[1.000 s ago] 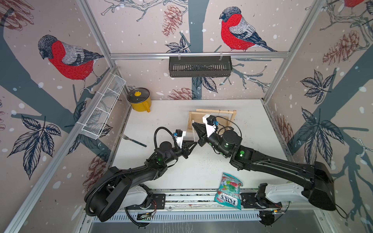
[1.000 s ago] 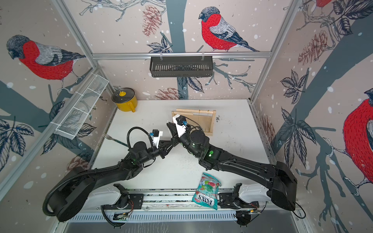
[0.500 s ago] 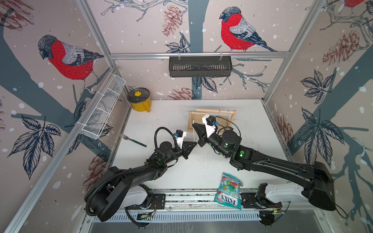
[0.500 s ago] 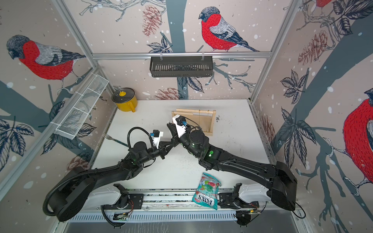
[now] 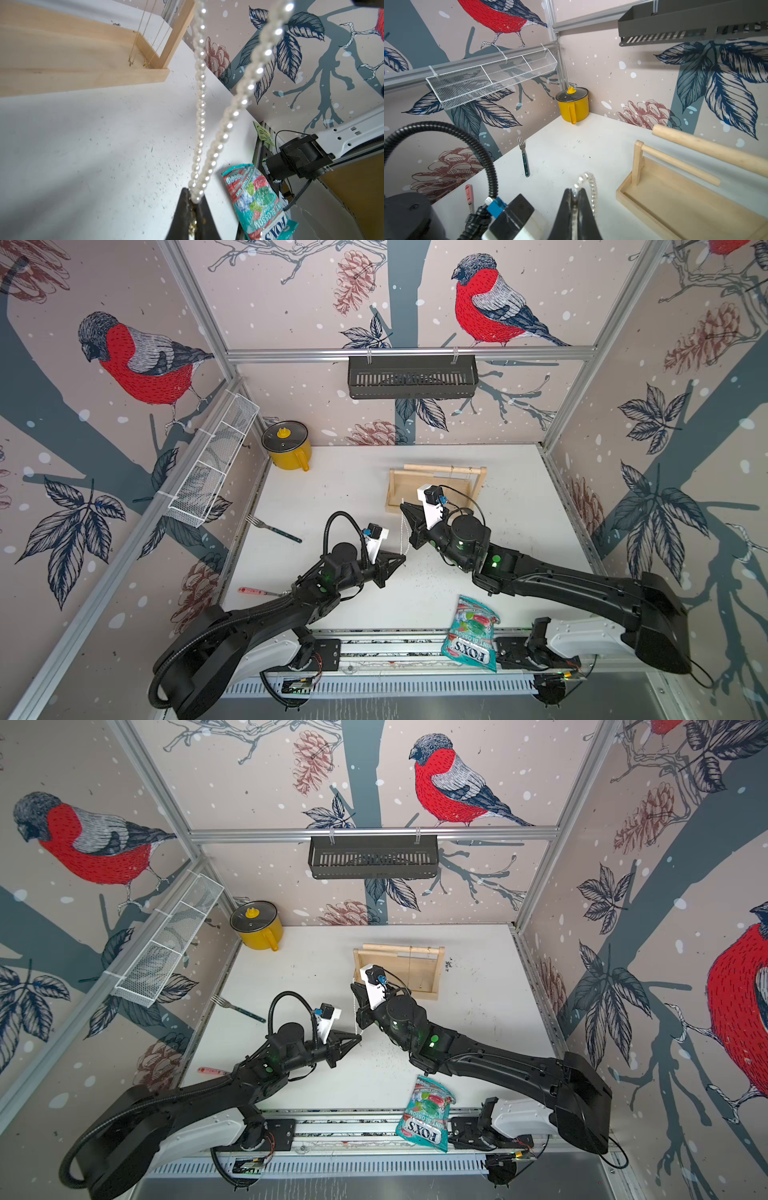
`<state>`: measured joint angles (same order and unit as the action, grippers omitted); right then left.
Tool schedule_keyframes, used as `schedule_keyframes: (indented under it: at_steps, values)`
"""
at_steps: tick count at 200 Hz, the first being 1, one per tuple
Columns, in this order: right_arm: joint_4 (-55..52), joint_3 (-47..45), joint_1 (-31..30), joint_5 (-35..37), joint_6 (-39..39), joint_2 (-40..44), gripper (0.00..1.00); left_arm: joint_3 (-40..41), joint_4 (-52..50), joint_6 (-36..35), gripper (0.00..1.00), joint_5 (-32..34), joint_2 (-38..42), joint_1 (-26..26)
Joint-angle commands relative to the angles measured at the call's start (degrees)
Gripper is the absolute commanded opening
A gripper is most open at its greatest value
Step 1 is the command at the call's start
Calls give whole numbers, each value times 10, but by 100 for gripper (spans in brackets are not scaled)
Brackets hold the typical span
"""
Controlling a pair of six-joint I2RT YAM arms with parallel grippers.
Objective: Take the necklace off the jewelry display stand
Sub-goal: Place the necklace at the center of the board.
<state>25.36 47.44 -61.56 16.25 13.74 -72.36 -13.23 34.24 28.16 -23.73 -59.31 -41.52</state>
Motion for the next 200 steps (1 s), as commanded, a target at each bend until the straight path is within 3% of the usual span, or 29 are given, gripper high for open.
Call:
schedule_keyframes:
  at_steps: [1,38,69,127,200]
  values:
    - [20,-12,-1,23,44,0,1,12,-94,19,0,22,45,-6]
    - [25,-32,-7,24,93,-39,1,45,-171,56,0,28,123,-13]
    - [35,-37,-14,32,117,-90,1,63,-206,83,0,42,137,-12]
    - [17,1,-17,51,120,-192,1,21,-288,96,0,68,55,-13]
    - [18,41,0,29,124,-303,1,-2,-282,124,0,68,-30,-13]
